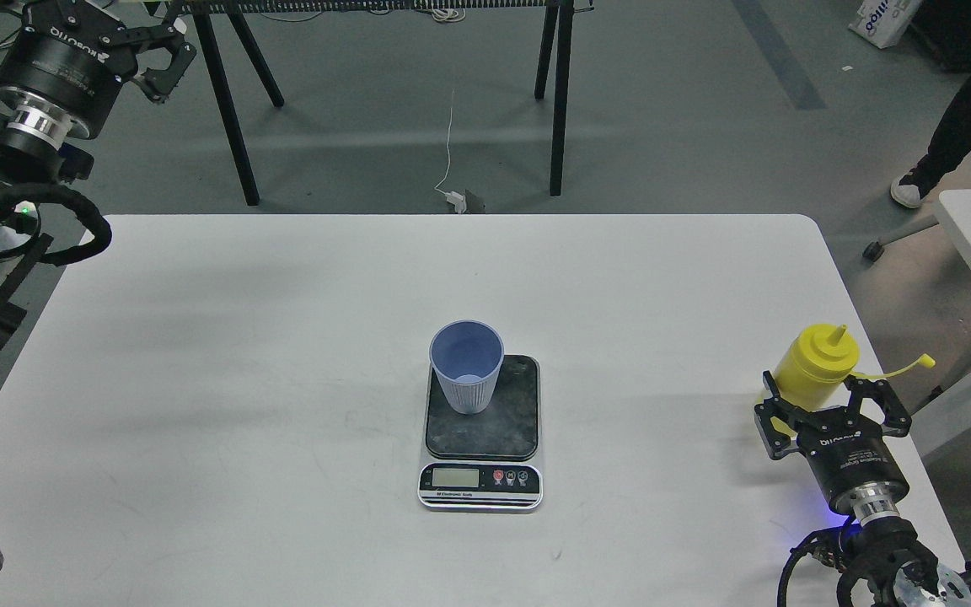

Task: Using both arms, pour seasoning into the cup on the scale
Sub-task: 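Move the right gripper to the yellow bottle and grasp it, then lift the yellow bottle and tip it nozzle-down over the cup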

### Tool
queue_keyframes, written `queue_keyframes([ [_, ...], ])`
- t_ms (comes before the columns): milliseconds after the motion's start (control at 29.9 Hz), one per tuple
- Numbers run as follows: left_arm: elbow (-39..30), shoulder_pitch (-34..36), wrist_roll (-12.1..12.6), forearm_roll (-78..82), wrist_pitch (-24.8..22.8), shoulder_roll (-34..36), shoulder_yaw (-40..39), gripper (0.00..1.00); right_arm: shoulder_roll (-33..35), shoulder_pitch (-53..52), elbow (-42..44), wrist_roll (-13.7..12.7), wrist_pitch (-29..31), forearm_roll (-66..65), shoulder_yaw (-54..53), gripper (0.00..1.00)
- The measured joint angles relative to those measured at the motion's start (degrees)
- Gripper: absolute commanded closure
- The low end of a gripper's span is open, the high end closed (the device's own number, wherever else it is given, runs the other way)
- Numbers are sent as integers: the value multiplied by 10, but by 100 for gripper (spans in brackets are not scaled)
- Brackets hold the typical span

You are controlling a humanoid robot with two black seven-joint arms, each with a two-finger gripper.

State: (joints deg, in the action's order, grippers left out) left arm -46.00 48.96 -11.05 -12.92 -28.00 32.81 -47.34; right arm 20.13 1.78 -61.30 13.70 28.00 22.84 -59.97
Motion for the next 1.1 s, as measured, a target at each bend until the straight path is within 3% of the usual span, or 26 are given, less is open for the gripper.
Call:
queue_keyframes([
  [234, -1, 1, 1, 1, 0, 0, 1, 0, 0, -4, 0, 0, 0, -2, 0, 38],
  [501, -3, 2, 1, 1, 0, 3, 1, 0, 0, -8, -10, 0, 0, -1, -1, 39],
  [835, -14, 1, 1, 1, 0, 22, 1, 0, 1, -9, -112, 1, 0, -5, 0, 40],
  [1102, -24, 1, 0, 1, 0, 29, 1, 0, 0, -75, -169, 2, 0, -84, -13, 44],
])
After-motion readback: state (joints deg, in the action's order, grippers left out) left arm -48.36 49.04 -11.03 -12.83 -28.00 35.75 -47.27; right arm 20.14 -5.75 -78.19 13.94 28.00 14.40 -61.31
